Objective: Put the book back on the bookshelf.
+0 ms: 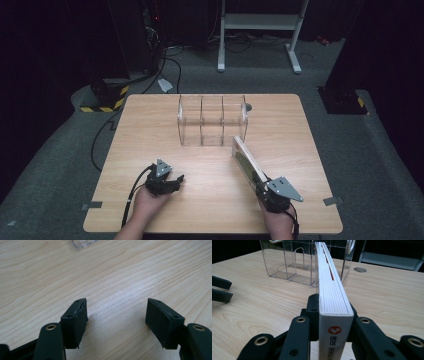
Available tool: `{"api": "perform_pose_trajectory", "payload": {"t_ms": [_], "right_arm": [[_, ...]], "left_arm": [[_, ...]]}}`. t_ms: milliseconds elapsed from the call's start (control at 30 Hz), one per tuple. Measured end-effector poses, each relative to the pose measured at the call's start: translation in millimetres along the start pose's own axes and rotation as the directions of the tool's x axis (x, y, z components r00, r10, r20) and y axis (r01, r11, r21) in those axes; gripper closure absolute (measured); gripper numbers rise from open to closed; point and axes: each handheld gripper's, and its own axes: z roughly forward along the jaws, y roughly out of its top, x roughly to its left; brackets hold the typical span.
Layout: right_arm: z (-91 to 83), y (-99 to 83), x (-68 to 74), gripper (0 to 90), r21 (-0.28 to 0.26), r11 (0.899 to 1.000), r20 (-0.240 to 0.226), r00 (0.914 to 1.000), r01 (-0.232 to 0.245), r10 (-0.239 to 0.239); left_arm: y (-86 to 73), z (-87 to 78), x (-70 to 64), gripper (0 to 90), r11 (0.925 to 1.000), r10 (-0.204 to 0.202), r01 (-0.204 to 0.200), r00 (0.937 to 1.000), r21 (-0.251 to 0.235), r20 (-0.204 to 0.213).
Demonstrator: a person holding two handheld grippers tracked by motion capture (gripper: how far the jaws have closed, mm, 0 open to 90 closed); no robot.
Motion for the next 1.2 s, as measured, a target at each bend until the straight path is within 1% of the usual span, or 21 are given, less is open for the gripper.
{"api": "perform_pose_trajectory", "payload": {"t_ms": [67,100,233,367,500,633,800,900,1033,1067,1200], "right_arm": [[0.4,0.0,0.1,74.8,-0.001,1.000,0.000,1.0000,-0.008,0.008],[0.6,-0.1,0.4,74.9,-0.002,1.000,0.002,1.0000,-0.008,0.008],[0.9,-0.1,1.7,75.1,-0.006,1.000,0.007,1.0000,-0.003,0.003],[1.3,0.9,2.7,75.4,-0.017,1.000,0.009,0.9999,-0.007,0.007],[1.9,4.0,4.7,75.5,-0.021,1.000,0.015,0.9999,0.004,-0.004],[1.7,5.7,5.4,75.5,-0.026,1.000,0.022,0.9997,-0.006,0.007],[1.4,13.8,5.1,75.5,-0.043,0.999,0.032,0.9995,-0.008,0.009],[2.3,18.5,4.1,75.4,-0.046,0.999,0.042,0.9989,-0.018,0.019],[6.7,23.5,3.6,75.4,-0.046,0.999,0.046,0.9987,-0.019,0.022],[8.4,25.0,4.2,75.4,-0.048,0.998,0.046,0.9985,-0.027,0.030],[16.2,35.1,7.8,75.4,-0.056,0.998,0.055,0.9981,-0.024,0.027]], "left_arm": [[0.1,0.5,1.2,33.1,1.0000,-0.009,0.009,1.0000,0.001,0.003],[0.1,0.7,1.5,32.7,0.9999,-0.016,0.016,0.9998,0.002,0.006],[0.2,0.9,2.6,31.6,0.9996,-0.026,0.026,0.9996,0.008,0.011],[0.4,1.1,2.4,31.5,0.9996,-0.025,0.025,0.9996,0.009,0.010],[0.3,1.0,2.1,31.5,0.9996,-0.027,0.027,0.9996,0.008,0.011],[0.4,0.9,2.3,31.5,0.9998,-0.018,0.018,0.9998,0.009,0.010],[0.3,1.1,1.6,31.5,0.9997,-0.026,0.026,0.9996,0.005,0.014],[0.5,1.3,1.5,31.3,0.9996,-0.028,0.028,0.9995,0.006,0.015],[0.4,1.4,1.4,31.3,0.9996,-0.027,0.027,0.9995,0.005,0.015],[0.4,1.4,1.4,31.3,0.9996,-0.027,0.027,0.9995,0.006,0.015],[0.5,1.5,1.4,31.0,0.9996,-0.028,0.028,0.9995,0.006,0.016]]}}
